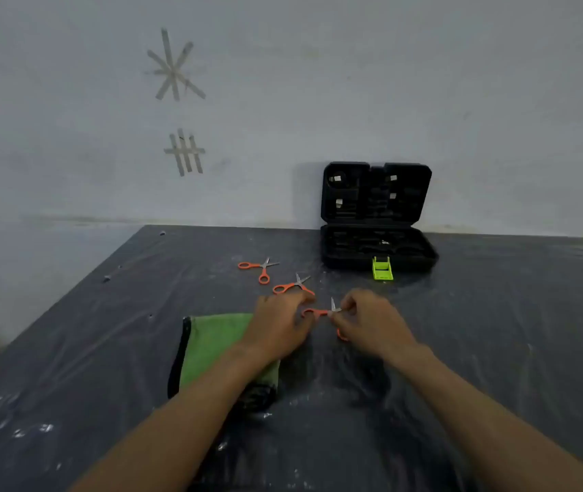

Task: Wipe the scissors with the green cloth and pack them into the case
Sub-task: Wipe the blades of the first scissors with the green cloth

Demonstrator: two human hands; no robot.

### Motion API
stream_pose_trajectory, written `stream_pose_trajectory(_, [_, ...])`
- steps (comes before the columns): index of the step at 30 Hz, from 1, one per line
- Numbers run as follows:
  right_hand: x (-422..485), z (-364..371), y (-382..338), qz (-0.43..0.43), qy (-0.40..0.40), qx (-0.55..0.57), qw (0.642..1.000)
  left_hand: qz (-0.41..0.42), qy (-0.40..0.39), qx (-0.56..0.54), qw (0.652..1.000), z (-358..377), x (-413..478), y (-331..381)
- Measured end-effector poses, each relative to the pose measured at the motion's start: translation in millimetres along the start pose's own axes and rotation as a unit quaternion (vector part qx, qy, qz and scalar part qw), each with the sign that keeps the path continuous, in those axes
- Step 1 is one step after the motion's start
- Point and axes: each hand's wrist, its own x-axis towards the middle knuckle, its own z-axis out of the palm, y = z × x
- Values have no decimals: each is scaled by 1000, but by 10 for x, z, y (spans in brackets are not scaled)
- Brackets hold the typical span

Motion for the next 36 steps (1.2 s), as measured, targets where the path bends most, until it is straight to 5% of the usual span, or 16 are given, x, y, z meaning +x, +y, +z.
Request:
stream_pose_trajectory(9, [-268, 201, 29, 51, 41, -7, 998, -14, -27, 107, 994, 174, -108, 92])
stream_pose_trajectory(22, [-218, 171, -43, 30, 48, 252, 966, -106, -16, -104, 989, 6, 58, 139])
stream_pose_trajectory(26, [-181, 124, -187, 7, 37, 304, 952, -115, 7, -304, 946, -137, 46, 138])
stream_pose_trajectory(36, [-16, 304, -648, -41, 22, 391, 919, -185, 80, -494, 846, -461, -63, -213])
